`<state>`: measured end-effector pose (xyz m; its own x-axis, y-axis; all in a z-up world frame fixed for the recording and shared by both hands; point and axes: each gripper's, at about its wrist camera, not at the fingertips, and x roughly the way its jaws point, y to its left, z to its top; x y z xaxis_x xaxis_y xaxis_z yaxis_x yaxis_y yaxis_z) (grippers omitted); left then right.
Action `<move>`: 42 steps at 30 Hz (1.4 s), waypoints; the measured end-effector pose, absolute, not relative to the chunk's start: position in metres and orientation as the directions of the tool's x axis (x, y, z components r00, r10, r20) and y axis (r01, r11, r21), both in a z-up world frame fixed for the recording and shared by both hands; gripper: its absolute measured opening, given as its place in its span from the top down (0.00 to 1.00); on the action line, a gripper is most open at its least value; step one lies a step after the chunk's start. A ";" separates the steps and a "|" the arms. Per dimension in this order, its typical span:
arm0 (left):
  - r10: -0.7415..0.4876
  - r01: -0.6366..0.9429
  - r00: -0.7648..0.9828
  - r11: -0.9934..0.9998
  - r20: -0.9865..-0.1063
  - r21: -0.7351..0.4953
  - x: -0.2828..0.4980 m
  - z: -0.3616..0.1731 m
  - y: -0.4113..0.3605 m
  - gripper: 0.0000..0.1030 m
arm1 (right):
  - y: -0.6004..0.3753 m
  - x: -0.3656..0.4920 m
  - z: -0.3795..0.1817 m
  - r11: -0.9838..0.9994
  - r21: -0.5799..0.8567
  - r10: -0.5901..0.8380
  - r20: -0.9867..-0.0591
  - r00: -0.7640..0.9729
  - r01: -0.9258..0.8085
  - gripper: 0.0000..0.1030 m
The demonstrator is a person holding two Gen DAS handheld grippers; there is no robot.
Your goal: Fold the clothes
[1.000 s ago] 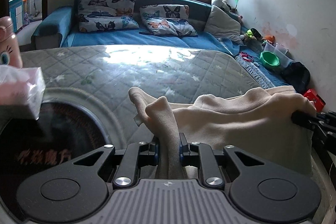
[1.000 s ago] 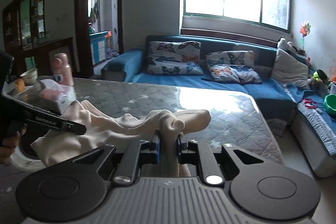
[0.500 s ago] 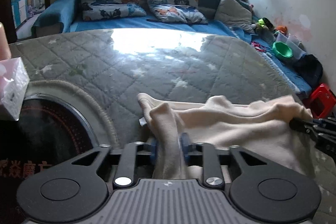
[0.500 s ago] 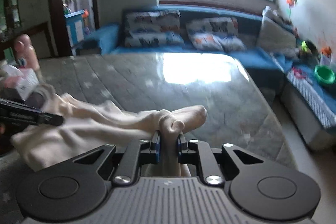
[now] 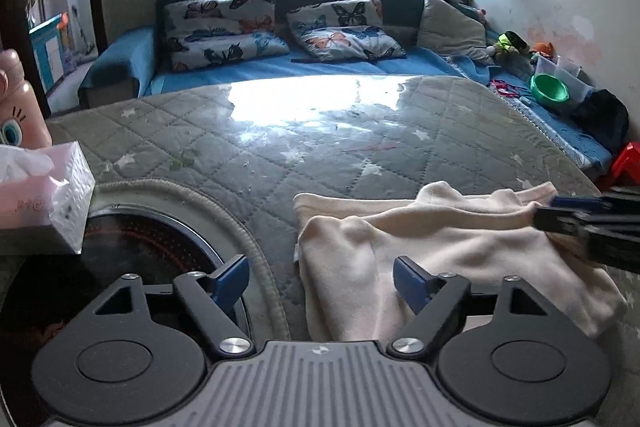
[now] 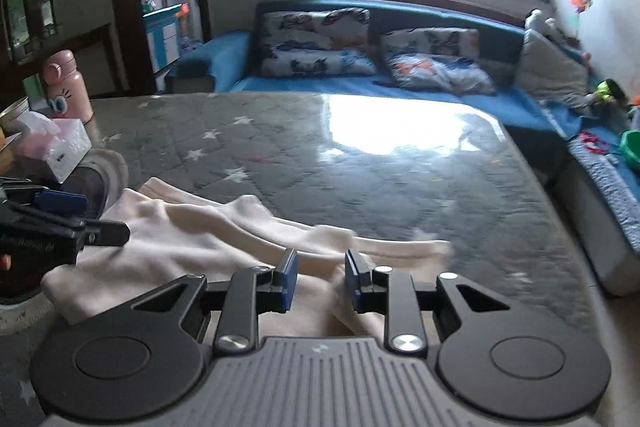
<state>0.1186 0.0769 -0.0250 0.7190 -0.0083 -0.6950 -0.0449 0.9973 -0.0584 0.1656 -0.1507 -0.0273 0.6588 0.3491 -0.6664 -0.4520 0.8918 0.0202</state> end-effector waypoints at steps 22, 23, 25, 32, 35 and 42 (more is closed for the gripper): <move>0.005 -0.048 0.697 0.998 -0.717 -0.040 0.113 -0.041 0.077 0.08 | -0.172 0.153 -0.021 0.883 0.024 0.368 -0.655 0.660 -0.468 0.75; 0.007 -0.049 0.696 0.998 -0.718 -0.038 0.113 -0.041 0.077 0.08 | -0.174 0.149 -0.021 0.879 0.030 0.376 -0.657 0.654 -0.476 0.75; 0.011 -0.052 0.692 0.998 -0.722 -0.035 0.115 -0.042 0.078 0.08 | -0.178 0.145 -0.024 0.881 0.028 0.369 -0.665 0.649 -0.472 0.75; 0.023 -0.074 0.686 0.996 -0.727 -0.039 0.110 -0.039 0.083 0.06 | -0.199 0.168 -0.042 0.931 0.044 0.289 -0.695 0.658 -0.362 0.75; 0.022 -0.081 0.692 0.996 -0.721 -0.048 0.108 -0.035 0.086 0.05 | -0.200 0.162 -0.035 0.928 0.061 0.310 -0.674 0.670 -0.369 0.75; 0.027 -0.079 0.684 0.996 -0.729 -0.037 0.103 -0.036 0.080 0.03 | -0.180 0.136 -0.033 0.902 0.058 0.351 -0.674 0.650 -0.427 0.72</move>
<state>0.1027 0.0799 -0.0359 0.6841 0.0271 -0.7289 -0.0787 0.9962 -0.0368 0.1361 -0.1796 -0.0330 0.6500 0.3507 -0.6741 -0.4272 0.9023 0.0576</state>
